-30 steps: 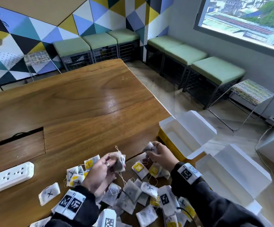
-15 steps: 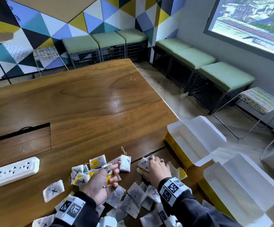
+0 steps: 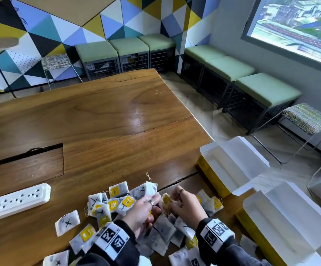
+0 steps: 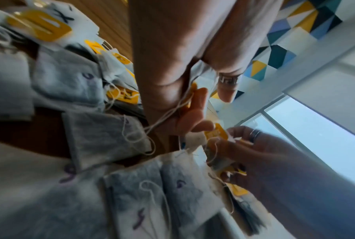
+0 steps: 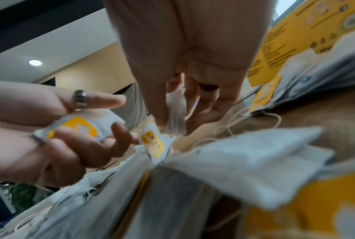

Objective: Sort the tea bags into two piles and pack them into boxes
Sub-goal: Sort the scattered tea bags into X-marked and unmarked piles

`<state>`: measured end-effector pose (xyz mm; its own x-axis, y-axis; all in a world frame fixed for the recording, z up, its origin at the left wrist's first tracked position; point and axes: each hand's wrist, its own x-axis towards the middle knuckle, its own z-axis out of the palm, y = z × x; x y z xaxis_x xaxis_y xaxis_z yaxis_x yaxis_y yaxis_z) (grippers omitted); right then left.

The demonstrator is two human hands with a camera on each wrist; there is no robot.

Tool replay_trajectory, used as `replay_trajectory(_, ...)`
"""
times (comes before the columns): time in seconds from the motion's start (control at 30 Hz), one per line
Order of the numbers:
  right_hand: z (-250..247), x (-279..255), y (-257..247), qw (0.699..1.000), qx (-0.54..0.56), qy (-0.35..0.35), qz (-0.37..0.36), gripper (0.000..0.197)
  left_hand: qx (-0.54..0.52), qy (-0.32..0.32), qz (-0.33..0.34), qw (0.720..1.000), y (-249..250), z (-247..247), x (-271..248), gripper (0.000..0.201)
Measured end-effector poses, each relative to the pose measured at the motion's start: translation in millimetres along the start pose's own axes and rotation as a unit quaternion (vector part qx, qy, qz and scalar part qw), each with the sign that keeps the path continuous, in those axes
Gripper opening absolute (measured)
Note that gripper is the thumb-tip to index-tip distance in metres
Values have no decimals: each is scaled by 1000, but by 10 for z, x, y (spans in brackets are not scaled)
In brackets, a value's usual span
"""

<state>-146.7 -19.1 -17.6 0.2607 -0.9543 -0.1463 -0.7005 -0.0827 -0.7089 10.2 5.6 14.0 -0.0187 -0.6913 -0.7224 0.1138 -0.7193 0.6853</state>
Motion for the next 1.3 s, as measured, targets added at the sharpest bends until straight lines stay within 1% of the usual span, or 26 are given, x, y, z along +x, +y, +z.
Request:
replay_trajectory(0.03, 19, -23, 16, 1000, 12, 11, -13, 23, 29, 1, 10, 1000, -10, 39, 22, 14)
replay_trajectory(0.07, 32, -53, 33, 999, 25, 29, -22, 23, 62, 3, 24, 998, -29, 62, 63, 21)
replay_trajectory(0.1, 37, -83, 52, 996, 32, 63, -47, 25, 100, 6, 36, 994, -40, 81, 97, 27)
replay_trajectory(0.13, 26, -123, 69, 991, 27, 100, -82, 27, 146, 16, 48, 988, -43, 91, 126, 28)
replay_trajectory(0.17, 11, -158, 90, 984, 17, 133, -120, 30, 199, 32, 59, 978, -30, 104, 129, 25)
replay_trajectory(0.2, -9, -194, 106, 975, 10, 165, -149, 33, 263, 49, 62, 962, -16, 112, 134, 24)
replay_trajectory(0.27, -64, -262, 104, 961, 6, 221, -168, 38, 370, 71, 75, 923, -9, 120, 185, 24)
replay_trajectory(0.33, -153, -317, 75, 949, 11, 265, -169, 29, 426, 85, 80, 897, -18, 137, 244, 23)
replay_trajectory(0.4, -247, -364, 41, 941, 25, 293, -170, 17, 460, 98, 85, 879, -23, 163, 279, 22)
replay_trajectory(0.43, -281, -386, 25, 938, 37, 298, -174, 14, 473, 106, 93, 870, -32, 170, 297, 23)
replay_trajectory(0.5, -307, -426, 39, 936, 71, 301, -171, 17, 493, 123, 114, 854, -35, 196, 292, 29)
replay_trajectory(0.6, -328, -483, 65, 942, 159, 274, -111, 13, 523, 129, 144, 830, -43, 225, 318, 41)
replay_trajectory(0.63, -337, -502, 81, 944, 192, 256, -80, 20, 533, 125, 152, 823, -36, 236, 331, 43)
replay_trajectory(0.7, -364, -551, 100, 944, 238, 226, -22, 36, 538, 119, 155, 820, -5, 249, 354, 42)
replay_trajectory(0.73, -380, -577, 117, 942, 258, 214, 2, 38, 537, 119, 154, 821, 10, 252, 362, 38)
replay_trajectory(0.77, -393, -601, 135, 938, 281, 202, 25, 37, 539, 121, 157, 819, 28, 255, 362, 33)
replay_trajectory(0.87, -420, -668, 171, 918, 352, 167, 75, 14, 554, 129, 175, 803, 62, 267, 355, 18)
replay_trajectory(0.9, -423, -680, 179, 917, 355, 162, 78, 9, 551, 128, 181, 804, 68, 275, 350, 14)
replay_trajectory(0.93, -421, -689, 180, 920, 350, 160, 80, 8, 547, 123, 187, 807, 66, 286, 347, 11)
replay_trajectory(1.03, -384, -675, 194, 928, 322, 156, 99, 12, 516, 102, 219, 822, 58, 320, 316, 13)
replay_trajectory(1.1, -358, -664, 183, 920, 345, 140, 118, 14, 461, 91, 244, 849, 61, 313, 241, 14)
replay_trajectory(1.17, -341, -656, 159, 906, 378, 125, 140, 22, 391, 75, 258, 880, 68, 284, 129, 16)
replay_trajectory(1.23, -315, -652, 118, 895, 397, 119, 163, 25, 323, 36, 251, 912, 75, 260, 11, 19)
replay_trajectory(1.3, -266, -641, 47, 882, 417, 108, 189, 25, 279, -23, 223, 934, 60, 265, -75, 22)
